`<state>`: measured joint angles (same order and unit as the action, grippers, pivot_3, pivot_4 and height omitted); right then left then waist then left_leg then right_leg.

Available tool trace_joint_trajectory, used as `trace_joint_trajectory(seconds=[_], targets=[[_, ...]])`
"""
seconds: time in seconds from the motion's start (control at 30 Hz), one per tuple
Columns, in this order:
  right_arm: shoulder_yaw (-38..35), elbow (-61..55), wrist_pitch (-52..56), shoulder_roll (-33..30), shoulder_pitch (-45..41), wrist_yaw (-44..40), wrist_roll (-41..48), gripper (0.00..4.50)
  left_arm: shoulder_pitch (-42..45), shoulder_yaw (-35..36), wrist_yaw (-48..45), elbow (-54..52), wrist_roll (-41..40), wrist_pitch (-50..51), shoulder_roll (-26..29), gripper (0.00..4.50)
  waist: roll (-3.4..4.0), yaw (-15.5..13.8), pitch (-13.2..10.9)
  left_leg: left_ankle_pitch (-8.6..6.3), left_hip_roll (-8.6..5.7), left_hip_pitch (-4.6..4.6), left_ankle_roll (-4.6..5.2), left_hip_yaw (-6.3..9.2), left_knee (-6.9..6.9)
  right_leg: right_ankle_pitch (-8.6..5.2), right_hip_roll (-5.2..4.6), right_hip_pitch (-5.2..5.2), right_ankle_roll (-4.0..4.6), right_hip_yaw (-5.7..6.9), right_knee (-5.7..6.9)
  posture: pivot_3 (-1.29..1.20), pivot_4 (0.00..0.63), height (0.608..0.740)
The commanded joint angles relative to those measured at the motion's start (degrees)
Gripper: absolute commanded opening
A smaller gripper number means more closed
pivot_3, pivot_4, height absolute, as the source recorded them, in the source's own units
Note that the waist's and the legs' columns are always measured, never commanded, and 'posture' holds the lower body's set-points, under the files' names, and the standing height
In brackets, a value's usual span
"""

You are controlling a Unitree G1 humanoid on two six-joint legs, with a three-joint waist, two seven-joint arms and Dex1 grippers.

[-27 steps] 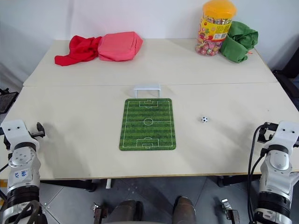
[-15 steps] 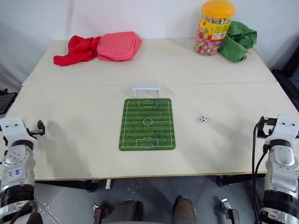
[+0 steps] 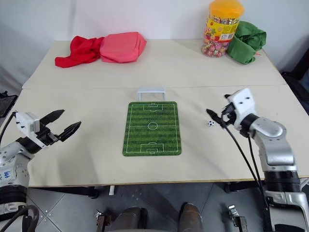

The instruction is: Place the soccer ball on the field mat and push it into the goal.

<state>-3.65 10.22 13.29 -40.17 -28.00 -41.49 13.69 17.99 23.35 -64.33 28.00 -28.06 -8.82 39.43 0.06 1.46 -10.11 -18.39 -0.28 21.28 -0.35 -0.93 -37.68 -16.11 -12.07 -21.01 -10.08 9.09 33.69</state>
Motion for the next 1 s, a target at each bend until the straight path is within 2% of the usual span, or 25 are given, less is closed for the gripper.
trace_joint_trajectory(seconds=[0.03,0.13,0.33,0.47,0.73,0.87,1.0], targets=[[0.71,5.58,-2.78,-0.17,-1.57,-4.68,-0.56,4.46,-2.55,-1.46,-12.84,-0.07,-1.65,-1.29,3.71,4.50,-0.04,0.12,-0.02,0.00,0.00,0.00,0.00,-0.01,0.01,0.00,0.00,-0.01,0.00,0.00,0.00,0.00,0.150,0.740],[1.67,8.86,-4.55,0.01,-2.18,-8.15,-0.96,4.46,-4.44,-1.44,-15.75,-0.27,-1.46,-2.14,4.60,4.50,-0.03,0.21,-0.02,-0.01,0.00,0.00,0.02,-0.04,0.07,0.00,0.01,-0.05,0.00,-0.01,-0.03,0.00,0.150,0.740],[1.27,16.25,-7.62,1.90,-3.35,-10.03,-1.46,4.46,-6.69,-0.12,-14.56,-1.98,-1.75,-2.79,3.73,4.50,-0.04,0.22,-0.03,-0.01,0.03,0.00,0.02,-0.04,-0.01,0.01,0.02,-0.03,0.01,-0.03,0.02,0.00,0.150,0.740],[0.94,19.56,-8.62,3.33,-3.00,-11.52,-0.92,3.60,-7.81,-0.25,-14.10,-3.82,-2.03,-2.89,3.01,4.50,-0.04,0.23,-0.03,-0.01,0.04,-0.01,0.01,-0.04,-0.01,0.01,0.03,-0.03,0.02,-0.03,0.03,0.00,0.150,0.740],[0.00,17.41,-10.74,3.37,-0.55,-11.41,-0.70,0.93,-8.48,0.10,-17.23,-4.73,-3.52,-2.70,3.39,4.50,-0.04,0.14,-0.03,-0.01,0.05,-0.05,0.01,-0.03,-0.11,0.03,0.03,0.04,0.05,-0.03,0.06,0.00,0.150,0.740],[-0.31,9.39,-7.04,2.65,-0.31,-11.63,0.75,0.85,-8.71,-1.12,-21.15,-5.16,-4.18,-1.72,3.74,4.50,-0.04,0.15,-0.03,-0.02,0.05,-0.03,0.01,-0.03,-0.11,0.03,0.03,0.00,0.05,-0.03,0.08,0.00,0.150,0.740],[1.90,-1.98,1.00,2.98,-1.51,-12.55,1.94,0.85,-7.70,-2.95,-25.28,-3.35,-3.36,-2.40,3.64,4.50,-0.04,0.23,-0.03,-0.03,0.08,-0.01,-0.01,-0.04,-0.11,0.03,0.07,-0.04,0.05,-0.05,0.10,0.00,0.150,0.740]])
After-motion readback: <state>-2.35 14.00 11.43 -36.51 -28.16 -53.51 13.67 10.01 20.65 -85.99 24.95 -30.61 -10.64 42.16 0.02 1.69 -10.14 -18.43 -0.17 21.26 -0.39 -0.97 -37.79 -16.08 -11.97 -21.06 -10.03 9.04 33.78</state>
